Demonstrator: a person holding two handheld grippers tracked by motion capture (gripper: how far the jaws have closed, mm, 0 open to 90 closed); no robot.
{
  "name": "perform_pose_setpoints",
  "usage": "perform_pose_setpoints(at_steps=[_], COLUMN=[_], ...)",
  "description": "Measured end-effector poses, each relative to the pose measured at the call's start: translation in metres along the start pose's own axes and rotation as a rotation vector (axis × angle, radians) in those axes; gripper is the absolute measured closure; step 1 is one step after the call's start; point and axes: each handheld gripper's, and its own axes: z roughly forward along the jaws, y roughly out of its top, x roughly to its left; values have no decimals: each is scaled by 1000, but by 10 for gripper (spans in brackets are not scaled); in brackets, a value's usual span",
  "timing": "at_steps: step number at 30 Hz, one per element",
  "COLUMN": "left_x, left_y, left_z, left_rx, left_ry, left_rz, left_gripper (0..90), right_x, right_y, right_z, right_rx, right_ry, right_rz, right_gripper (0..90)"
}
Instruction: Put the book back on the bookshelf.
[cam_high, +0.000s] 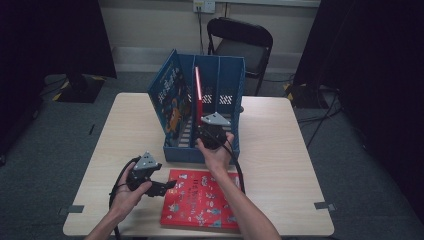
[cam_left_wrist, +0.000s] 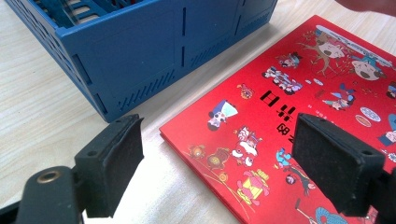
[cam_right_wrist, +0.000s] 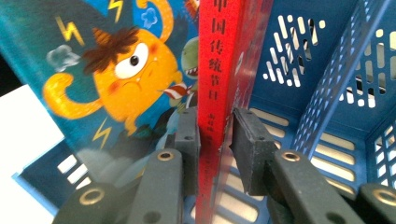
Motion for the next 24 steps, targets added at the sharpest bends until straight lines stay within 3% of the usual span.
perform_pose_setpoints(at_steps=[6,16,24], left_x=[-1,-2,-1], left_y=[0,0,0], left_z=[0,0,1], left_rx=[3,2,4], left_ry=[2,-4,-2], left_rz=[0,4,1], left_gripper=[162,162,162], right_x=[1,12,9], right_y=[7,9,13], right_z=[10,24,30], right_rx=[9,20,32], right_ry=[-11,-9,4], right_rz=[28,-3,12], right_gripper=[724,694,685])
